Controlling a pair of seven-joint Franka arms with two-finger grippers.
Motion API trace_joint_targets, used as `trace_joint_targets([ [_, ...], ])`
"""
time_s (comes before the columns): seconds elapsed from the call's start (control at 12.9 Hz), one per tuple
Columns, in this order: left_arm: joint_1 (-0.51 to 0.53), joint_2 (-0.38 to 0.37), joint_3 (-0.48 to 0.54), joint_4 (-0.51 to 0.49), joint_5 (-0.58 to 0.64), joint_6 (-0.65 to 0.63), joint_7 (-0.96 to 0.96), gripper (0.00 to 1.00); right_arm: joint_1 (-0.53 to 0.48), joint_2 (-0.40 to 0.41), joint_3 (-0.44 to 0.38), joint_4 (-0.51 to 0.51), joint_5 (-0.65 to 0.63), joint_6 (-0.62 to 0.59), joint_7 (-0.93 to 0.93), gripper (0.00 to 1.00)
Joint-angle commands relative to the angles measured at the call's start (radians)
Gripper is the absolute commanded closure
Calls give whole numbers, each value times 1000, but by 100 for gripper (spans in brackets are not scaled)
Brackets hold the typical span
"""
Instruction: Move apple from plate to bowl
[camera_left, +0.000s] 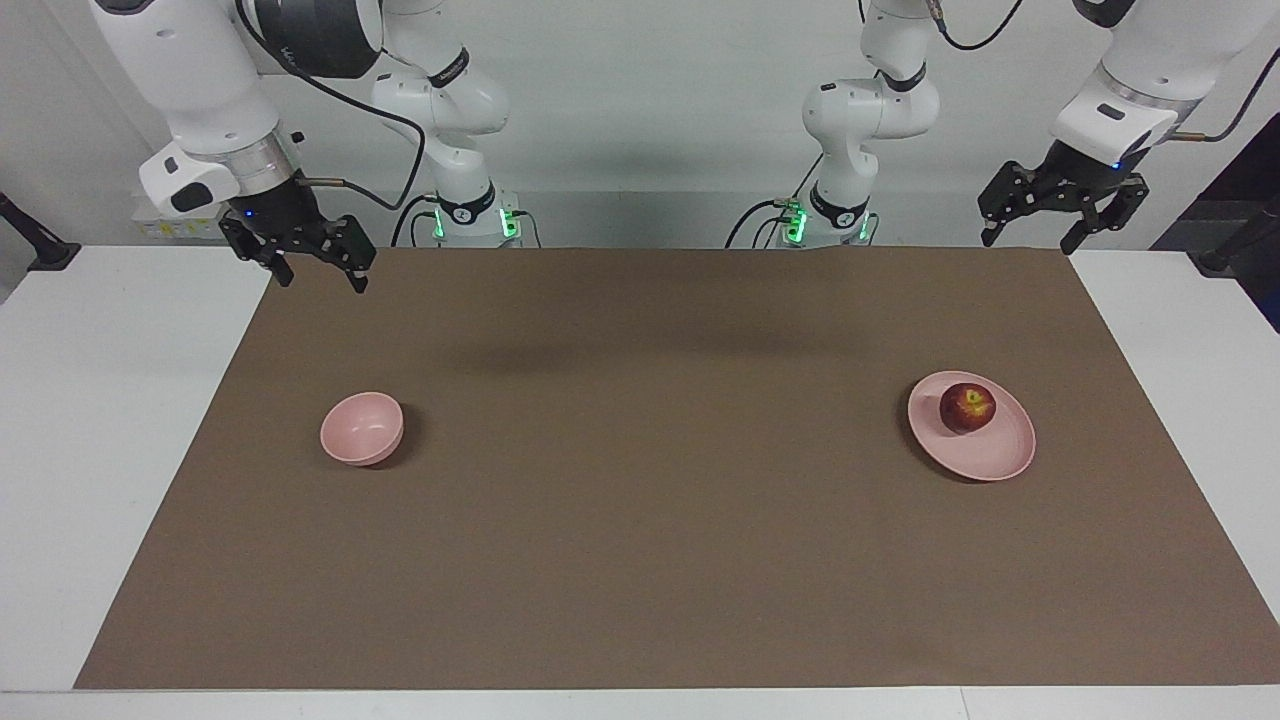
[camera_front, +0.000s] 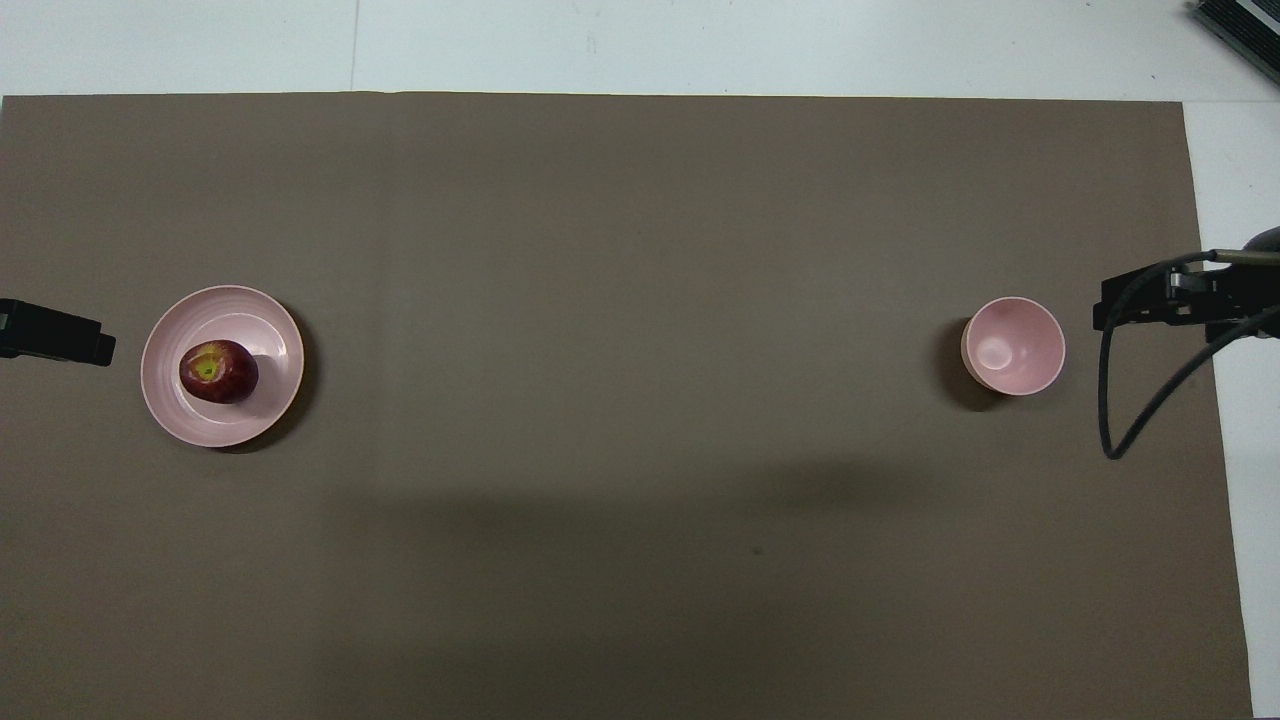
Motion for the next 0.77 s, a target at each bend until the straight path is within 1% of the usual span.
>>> trace_joint_targets([
  [0.0, -14, -14, 5, -5, 16, -12, -12, 0, -8, -21, 2, -20, -1, -19, -18, 0],
  [0.7, -14, -14, 5, -5, 16, -11, -10, 0, -3, -26, 4, -23, 5, -46, -18, 0],
])
